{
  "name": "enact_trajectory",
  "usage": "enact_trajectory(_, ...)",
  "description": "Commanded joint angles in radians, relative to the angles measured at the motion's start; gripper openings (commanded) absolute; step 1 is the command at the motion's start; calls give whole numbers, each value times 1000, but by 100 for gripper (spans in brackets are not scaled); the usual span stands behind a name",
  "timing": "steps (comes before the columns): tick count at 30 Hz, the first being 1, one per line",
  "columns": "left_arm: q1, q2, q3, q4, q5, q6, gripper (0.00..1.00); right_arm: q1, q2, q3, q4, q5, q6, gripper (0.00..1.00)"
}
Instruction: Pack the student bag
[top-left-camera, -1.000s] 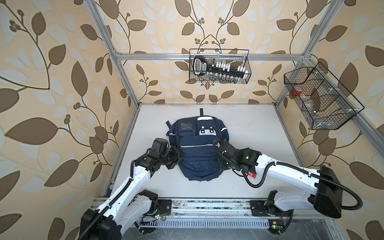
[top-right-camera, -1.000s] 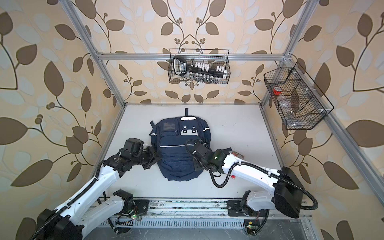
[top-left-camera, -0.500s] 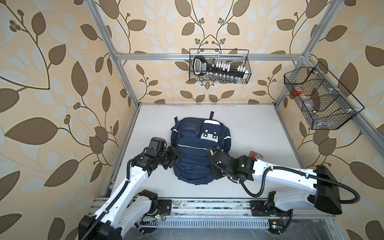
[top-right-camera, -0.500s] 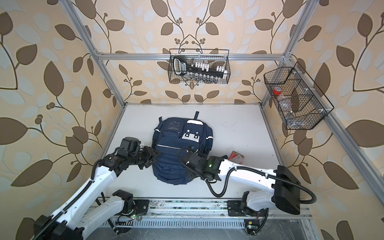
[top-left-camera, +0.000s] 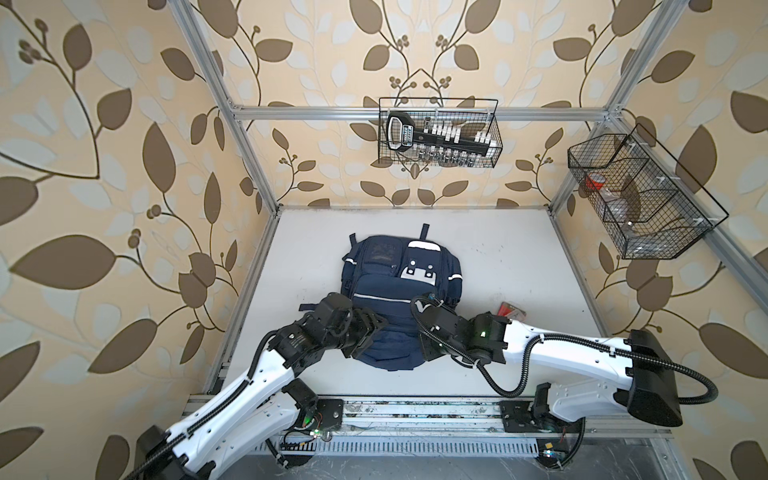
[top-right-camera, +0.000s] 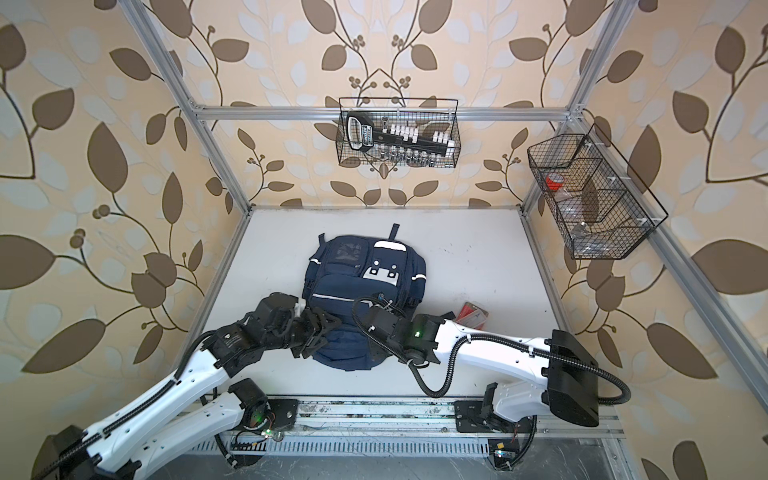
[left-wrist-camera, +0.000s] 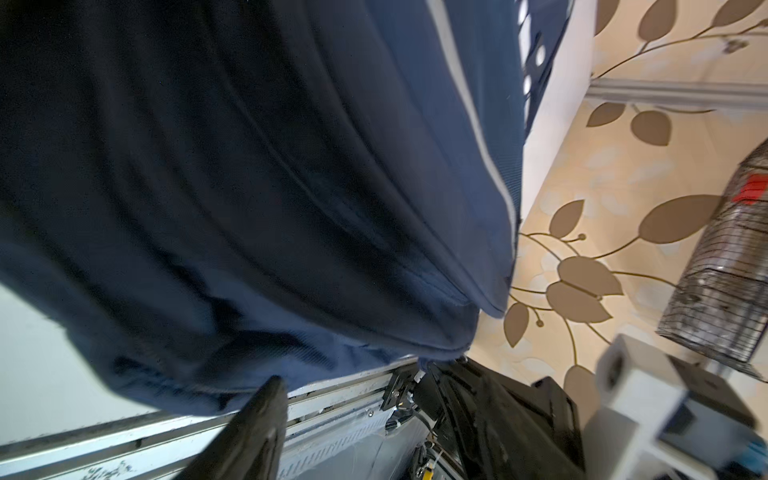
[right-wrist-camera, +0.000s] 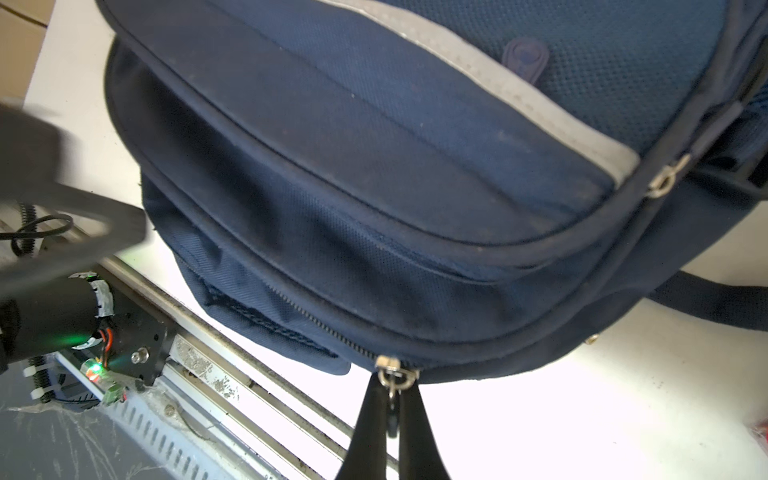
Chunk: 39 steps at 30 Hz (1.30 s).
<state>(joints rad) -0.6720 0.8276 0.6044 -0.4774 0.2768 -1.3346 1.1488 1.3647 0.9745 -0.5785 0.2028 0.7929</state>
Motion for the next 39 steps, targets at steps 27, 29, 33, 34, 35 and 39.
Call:
enact_trajectory(27,-70,109,142,12,-197,92,0,-199,-176,-85,-170,69,-55,0)
enact_trajectory(29,-70,96,124,16,-199,94,0,-267,-180,-91,-160,54,-104,0)
enact_trajectory(33,-70,82,95,13,-191,95,0,-391,-154,-78,-145,49,-200,0)
enact_trajectory(34,-70,78,87,10,-191,95,0,-422,-144,-73,-143,51,-224,0)
enact_trajectory(35,-70,74,80,8,-192,93,0,-449,-133,-70,-136,54,-242,0)
enact_trajectory(39,-69,53,51,7,-197,84,0,-560,-92,-65,-97,13,-313,0)
